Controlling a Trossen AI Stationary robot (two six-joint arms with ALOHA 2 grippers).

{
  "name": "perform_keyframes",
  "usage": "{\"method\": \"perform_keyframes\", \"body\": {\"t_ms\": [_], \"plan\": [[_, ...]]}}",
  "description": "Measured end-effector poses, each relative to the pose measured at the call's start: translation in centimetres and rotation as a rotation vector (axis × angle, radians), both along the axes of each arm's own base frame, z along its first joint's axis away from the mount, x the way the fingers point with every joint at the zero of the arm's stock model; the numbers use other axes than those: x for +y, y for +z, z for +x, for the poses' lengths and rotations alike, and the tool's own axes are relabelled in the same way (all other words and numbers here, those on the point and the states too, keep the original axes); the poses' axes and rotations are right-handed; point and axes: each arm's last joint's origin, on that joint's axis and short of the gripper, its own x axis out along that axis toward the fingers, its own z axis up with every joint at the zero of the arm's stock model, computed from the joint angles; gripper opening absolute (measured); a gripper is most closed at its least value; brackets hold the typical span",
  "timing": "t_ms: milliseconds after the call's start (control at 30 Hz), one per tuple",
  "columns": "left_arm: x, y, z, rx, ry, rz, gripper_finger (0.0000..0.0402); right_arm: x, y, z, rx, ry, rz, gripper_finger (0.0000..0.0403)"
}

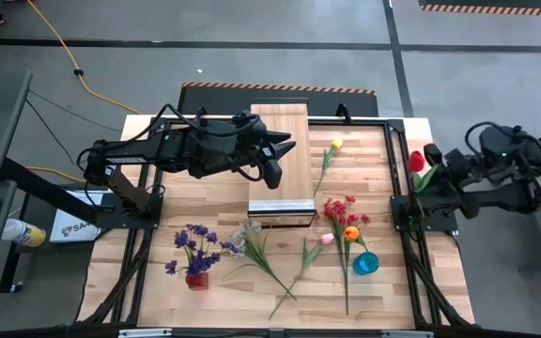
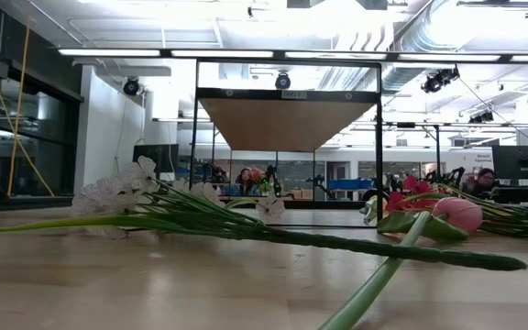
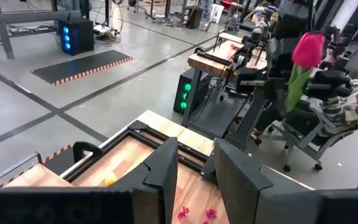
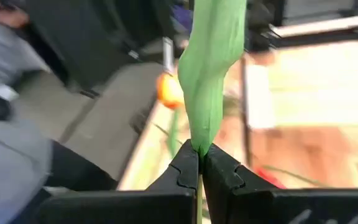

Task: Pick and place flowers into a vace then onto a shelf
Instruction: Put the red tulip into the blue vase

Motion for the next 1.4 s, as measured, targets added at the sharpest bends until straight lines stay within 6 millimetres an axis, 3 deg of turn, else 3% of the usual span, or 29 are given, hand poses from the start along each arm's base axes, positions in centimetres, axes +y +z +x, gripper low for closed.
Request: {"method": "perform_keyframes", "body": {"t_ms": [233,633,1000,1400], "plan": [[0.0,0.0,0.0,-0.004,0.001,-0.007,0.0138,-0.4,-1.0,-0.3,0.025,-0.126,-0.111,0.0000],[0.0,0.0,0.0,-0.009,0.004,-0.020,0.0138,-0.7,-6.6,1.3,-0.094,-0.222,-0.030,0.0000],[0.0,0.0,-0.1,-0.009,0.004,-0.020,0.0138,-0.1,-8.3,0.5,-0.320,-0.087,0.204,0.0000],[0.0,0.1,-0.1,-0.011,0.004,-0.024,0.0138,0.1,-11.8,3.9,-0.490,0.172,0.396,0.0000]]}}
